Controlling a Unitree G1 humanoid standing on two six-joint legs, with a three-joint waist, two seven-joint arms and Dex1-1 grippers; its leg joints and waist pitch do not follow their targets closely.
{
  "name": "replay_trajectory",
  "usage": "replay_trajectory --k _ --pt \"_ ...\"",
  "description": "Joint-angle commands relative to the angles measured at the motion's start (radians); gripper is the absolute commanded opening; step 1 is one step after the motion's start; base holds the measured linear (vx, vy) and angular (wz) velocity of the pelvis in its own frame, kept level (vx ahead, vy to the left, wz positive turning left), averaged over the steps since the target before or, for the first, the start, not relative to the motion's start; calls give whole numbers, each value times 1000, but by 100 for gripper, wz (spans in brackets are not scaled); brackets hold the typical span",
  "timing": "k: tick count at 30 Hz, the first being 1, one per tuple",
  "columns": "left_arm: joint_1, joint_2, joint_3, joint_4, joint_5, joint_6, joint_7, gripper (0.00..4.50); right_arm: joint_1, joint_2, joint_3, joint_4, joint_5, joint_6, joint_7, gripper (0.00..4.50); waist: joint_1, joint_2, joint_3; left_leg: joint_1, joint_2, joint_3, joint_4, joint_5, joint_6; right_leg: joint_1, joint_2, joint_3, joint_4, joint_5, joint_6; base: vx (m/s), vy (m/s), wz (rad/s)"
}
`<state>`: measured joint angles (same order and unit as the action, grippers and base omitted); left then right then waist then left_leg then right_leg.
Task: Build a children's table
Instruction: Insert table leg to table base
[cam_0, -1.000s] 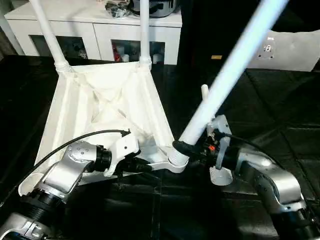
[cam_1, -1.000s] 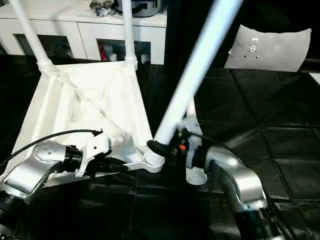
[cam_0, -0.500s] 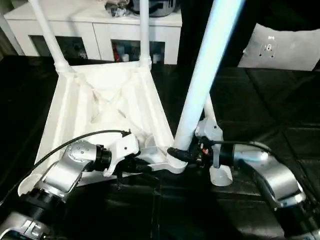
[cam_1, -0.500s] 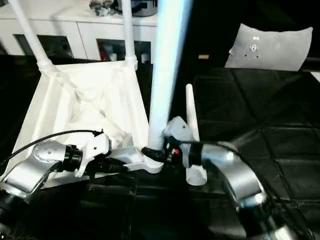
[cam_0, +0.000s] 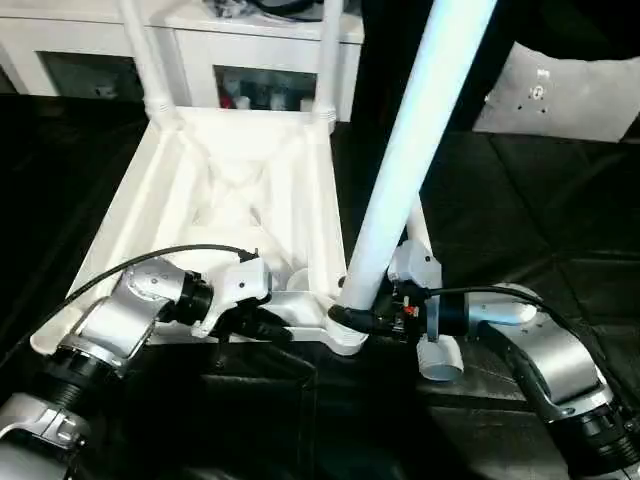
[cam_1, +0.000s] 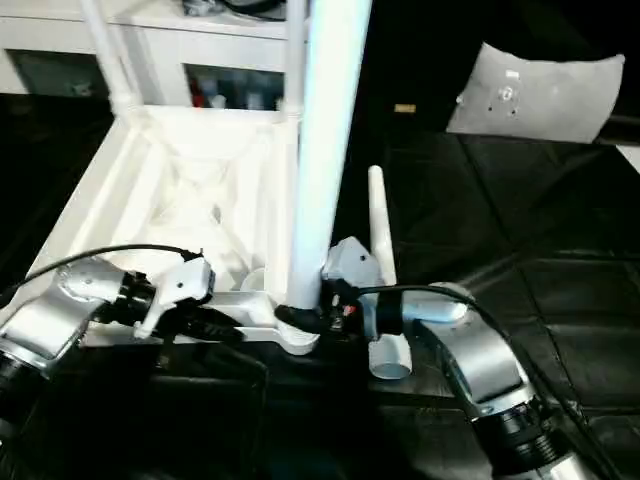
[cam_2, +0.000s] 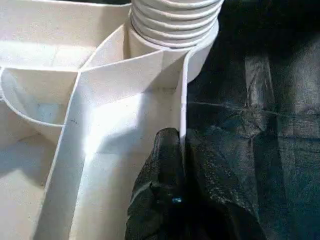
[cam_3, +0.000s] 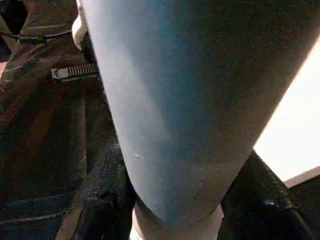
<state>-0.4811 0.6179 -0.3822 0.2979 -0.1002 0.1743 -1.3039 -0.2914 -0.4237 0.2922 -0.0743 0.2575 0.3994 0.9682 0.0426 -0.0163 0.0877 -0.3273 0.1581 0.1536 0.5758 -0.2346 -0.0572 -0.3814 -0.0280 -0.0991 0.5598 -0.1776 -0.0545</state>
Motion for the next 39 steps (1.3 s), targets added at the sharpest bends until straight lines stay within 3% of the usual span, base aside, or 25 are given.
replay_trajectory --k 1,3,4,5,8,9,10,11,12,13,14,15,17,18,20,22,26,27,31,34,37,38,39 --pt "-22 9 78 4 22 38 103 0 103 24 199 77 -33 66 38 189 -2 13 -18 -10 86 -30 -82 -146 64 39 -140 85 -73 -359 -133 0 0 0" --pt "11 6 107 -30 8 73 141 0 103 46 181 84 -44 57 -6 189 -3 15 -20 -7 87 -30 -83 -154 57 39 -144 85 -76 -390 -132 0 0 0" --pt "29 6 120 -50 0 88 157 0 104 55 171 88 -46 56 -25 189 -6 14 -15 -7 87 -30 -85 -167 52 37 -142 85 -81 -423 -129 0 0 0" --pt "56 6 140 -85 -8 115 186 0 105 68 154 93 -48 54 -51 189 -10 13 -12 -10 86 -32 -88 -189 47 39 -144 84 -83 -473 -118 0 0 0" --pt "146 2 197 -217 -25 202 271 0 107 102 105 99 -52 61 -119 189 -24 10 -7 -6 81 -37 -90 -254 37 31 -144 82 -99 -621 -73 0 0 0" --pt "189 -5 217 -287 -27 245 305 0 106 116 86 101 -50 69 -143 189 -27 11 -3 -5 80 -38 -91 -263 38 28 -142 81 -103 -644 -67 0 0 0" --pt "206 -8 223 -315 -28 262 317 0 105 121 80 101 -50 72 -152 189 -30 1 -3 -4 80 -38 -92 -272 38 26 -140 80 -105 -661 -60 0 0 0" --pt "236 -15 233 -363 -29 291 336 0 103 130 70 103 -49 79 -166 189 -37 7 0 -8 81 -43 -94 -286 35 26 -141 80 -104 -667 -61 0 0 0" --pt "288 -32 242 -452 -19 343 367 0 94 151 57 112 -55 84 -192 189 -41 6 0 -6 82 -44 -93 -296 34 24 -141 80 -104 -669 -57 0 0 0" --pt "302 -38 242 -476 -15 356 375 0 90 157 53 116 -57 85 -201 189 -47 0 0 -8 83 -43 -94 -293 33 24 -142 82 -103 -663 -65 0 0 0" --pt "358 -67 233 -587 12 414 412 0 69 192 37 142 -66 89 -243 189 -55 0 3 -11 81 -45 -93 -297 38 21 -141 82 -105 -667 -70 0 0 0" --pt "358 -67 233 -587 12 414 412 0 69 192 37 142 -66 89 -243 189 -58 -1 1 -12 81 -45 -92 -287 39 23 -141 83 -102 -659 -71 0 0 0" --pt "387 -98 193 -672 29 458 436 0 40 234 26 179 -73 93 -292 189 -59 -2 2 -9 74 -41 -89 -277 52 17 -135 84 -107 -672 -67 0 0 0" --pt "387 -98 193 -672 29 458 436 0 40 234 26 179 -73 93 -292 189 -58 -4 1 -7 74 -40 -87 -268 53 17 -138 85 -108 -676 -64 0 0 0" --pt "387 -161 123 -762 31 539 492 0 5 278 21 230 -84 91 -350 189 -59 -3 1 -7 78 -39 -88 -259 50 15 -134 85 -106 -646 -74 0 0 0" --pt "380 -185 104 -769 32 555 513 0 -1 293 12 239 -78 95 -365 189 -55 -7 -3 -8 78 -37 -88 -237 51 19 -132 87 -100 -588 -82 0 0 0" --pt "366 -234 69 -755 56 587 565 0 -8 322 -1 242 -69 110 -385 189 -52 -3 -8 -11 80 -33 -86 -203 57 24 -130 87 -93 -507 -101 0 0 0" --pt "358 -233 69 -737 70 584 570 0 -6 326 1 236 -68 115 -386 189 -48 2 -10 -11 80 -34 -86 -191 59 27 -129 88 -90 -485 -104 0 0 0" --pt "352 -231 72 -719 80 579 572 0 -5 329 4 231 -67 119 -384 189 -46 0 -10 -10 78 -33 -85 -197 60 28 -130 87 -92 -490 -104 0 0 0" --pt "331 -206 95 -697 79 614 570 0 -1 333 17 236 -73 126 -376 189 -42 15 -12 -6 78 -35 -85 -215 50 28 -129 85 -93 -498 -101 0 0 0" --pt "326 -192 98 -690 78 629 567 0 -7 337 8 252 -70 123 -379 189 -43 10 -14 -8 78 -34 -84 -206 50 31 -130 85 -90 -483 -106 0 0 0" --pt "323 -186 100 -685 76 632 565 0 -12 340 3 262 -68 117 -383 245 -42 20 -14 -9 77 -35 -83 -204 51 31 -130 85 -89 -475 -113 0 0 0" --pt "319 -182 101 -681 75 639 566 0 -16 343 -3 270 -70 108 -390 259 -45 15 -14 -10 77 -34 -83 -207 52 33 -129 85 -91 -477 -112 0 0 0"
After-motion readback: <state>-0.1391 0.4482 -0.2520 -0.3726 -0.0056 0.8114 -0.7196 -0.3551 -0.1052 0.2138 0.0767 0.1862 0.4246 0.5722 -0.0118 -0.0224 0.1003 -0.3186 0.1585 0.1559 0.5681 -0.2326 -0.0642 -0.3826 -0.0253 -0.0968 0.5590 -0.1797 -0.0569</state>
